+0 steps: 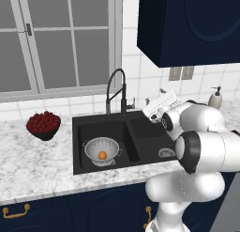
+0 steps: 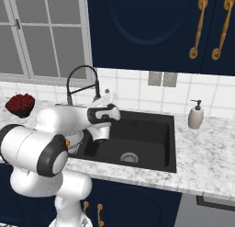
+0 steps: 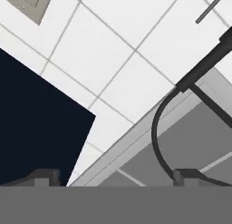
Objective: Put the colander in the sink, put the tangerine in the colander, and turn on the sink faucet and pour water over the colander.
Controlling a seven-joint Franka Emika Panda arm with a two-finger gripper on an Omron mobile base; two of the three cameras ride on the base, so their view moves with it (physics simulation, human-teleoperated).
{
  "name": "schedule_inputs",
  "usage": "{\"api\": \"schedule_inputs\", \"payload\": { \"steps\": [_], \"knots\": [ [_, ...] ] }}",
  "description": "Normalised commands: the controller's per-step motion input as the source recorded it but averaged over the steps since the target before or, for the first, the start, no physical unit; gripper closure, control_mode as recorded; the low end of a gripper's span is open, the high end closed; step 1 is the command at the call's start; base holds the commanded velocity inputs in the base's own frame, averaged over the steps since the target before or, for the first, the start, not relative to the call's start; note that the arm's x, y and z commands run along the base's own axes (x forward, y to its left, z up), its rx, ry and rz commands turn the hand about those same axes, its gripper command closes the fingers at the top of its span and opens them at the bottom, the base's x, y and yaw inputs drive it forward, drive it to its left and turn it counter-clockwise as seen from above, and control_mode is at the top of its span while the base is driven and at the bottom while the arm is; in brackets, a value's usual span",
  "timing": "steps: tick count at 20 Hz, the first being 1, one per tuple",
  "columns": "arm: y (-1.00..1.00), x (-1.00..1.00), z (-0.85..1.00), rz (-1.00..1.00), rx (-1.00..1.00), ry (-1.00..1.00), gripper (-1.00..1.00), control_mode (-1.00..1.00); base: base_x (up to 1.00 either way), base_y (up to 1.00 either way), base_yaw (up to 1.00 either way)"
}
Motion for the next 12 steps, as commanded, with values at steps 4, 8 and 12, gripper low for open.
{"api": "schedule_inputs", "payload": {
  "steps": [4, 8, 12],
  "knots": [
    [-0.16, 0.19, -0.36, 0.23, 0.17, 0.13, -1.0, -1.0, 0.0, 0.0, 0.0],
    [-0.01, 0.14, -0.41, 0.21, 0.12, 0.05, -1.0, -1.0, 0.0, 0.0, 0.0],
    [0.0, 0.19, -0.41, 0.22, 0.17, 0.02, -1.0, -1.0, 0.0, 0.0, 0.0]
  ]
}}
